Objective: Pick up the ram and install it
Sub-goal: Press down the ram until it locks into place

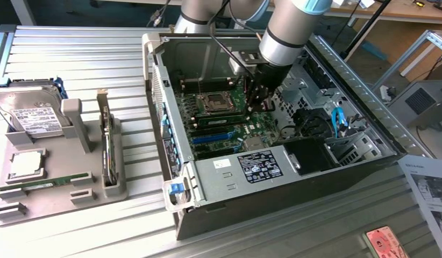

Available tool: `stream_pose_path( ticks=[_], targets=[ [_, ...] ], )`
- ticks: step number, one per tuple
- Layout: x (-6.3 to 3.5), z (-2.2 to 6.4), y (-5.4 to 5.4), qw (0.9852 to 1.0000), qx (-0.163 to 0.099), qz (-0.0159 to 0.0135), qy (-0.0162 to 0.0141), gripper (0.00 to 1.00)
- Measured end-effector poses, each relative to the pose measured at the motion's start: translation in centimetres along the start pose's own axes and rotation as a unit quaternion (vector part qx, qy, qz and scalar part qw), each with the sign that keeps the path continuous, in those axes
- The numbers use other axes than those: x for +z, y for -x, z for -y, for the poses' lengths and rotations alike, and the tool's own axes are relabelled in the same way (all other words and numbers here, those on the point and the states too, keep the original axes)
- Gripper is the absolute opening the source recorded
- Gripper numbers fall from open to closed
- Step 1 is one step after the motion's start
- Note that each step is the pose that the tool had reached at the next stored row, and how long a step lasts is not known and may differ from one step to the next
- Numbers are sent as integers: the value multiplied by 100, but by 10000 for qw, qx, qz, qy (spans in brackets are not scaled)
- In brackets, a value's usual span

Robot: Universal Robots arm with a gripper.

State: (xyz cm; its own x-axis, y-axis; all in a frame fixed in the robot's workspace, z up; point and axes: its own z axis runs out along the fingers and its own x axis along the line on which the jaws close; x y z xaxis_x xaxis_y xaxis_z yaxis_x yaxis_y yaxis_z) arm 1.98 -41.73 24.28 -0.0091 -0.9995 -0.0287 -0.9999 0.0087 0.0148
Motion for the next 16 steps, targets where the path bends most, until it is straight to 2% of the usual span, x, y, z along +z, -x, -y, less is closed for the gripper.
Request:
stream_pose_path(
  ticks=[5, 16],
  targets=[
    [-95, -1, 3, 10000, 0, 0, 0, 11],
    [-182, -3, 5, 10000, 0, 0, 0, 11]
  ],
)
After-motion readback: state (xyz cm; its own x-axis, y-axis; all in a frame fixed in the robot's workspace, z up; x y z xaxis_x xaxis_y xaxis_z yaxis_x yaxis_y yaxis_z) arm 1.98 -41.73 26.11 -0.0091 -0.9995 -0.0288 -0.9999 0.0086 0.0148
